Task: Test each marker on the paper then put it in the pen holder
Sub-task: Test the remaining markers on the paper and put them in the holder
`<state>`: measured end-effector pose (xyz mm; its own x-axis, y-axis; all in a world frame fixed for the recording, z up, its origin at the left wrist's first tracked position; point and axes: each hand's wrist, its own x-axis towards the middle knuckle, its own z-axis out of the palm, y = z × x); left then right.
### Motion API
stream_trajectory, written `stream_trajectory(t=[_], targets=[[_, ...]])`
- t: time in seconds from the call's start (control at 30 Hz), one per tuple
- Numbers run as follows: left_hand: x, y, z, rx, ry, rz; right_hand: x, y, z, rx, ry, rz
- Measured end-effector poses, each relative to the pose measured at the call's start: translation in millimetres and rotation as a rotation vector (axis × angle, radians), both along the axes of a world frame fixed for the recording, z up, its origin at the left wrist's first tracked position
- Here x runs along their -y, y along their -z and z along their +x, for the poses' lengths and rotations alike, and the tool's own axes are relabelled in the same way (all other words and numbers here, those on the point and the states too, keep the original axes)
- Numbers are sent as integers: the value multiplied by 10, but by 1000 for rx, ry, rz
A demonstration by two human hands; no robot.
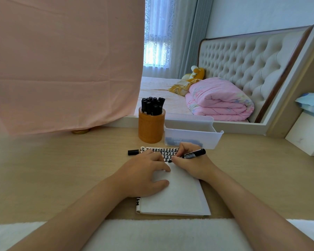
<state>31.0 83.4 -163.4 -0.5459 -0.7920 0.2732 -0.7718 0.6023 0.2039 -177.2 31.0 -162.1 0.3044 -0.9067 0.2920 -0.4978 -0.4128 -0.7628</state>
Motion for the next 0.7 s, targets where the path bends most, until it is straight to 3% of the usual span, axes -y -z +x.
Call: stream_trajectory(t=[0.27, 0.47, 0.6, 0.7], targets=[[0, 9, 2, -23, 12, -15, 1, -3, -1, 8, 11, 25], [-2, -16, 9, -17, 8, -17, -37, -23, -33, 255, 67, 125], [32, -41, 95, -240, -26, -25, -68, -88, -27, 322, 44, 80], [149, -14, 231, -352, -187, -110, -61, -119, -23, 356, 5, 99]])
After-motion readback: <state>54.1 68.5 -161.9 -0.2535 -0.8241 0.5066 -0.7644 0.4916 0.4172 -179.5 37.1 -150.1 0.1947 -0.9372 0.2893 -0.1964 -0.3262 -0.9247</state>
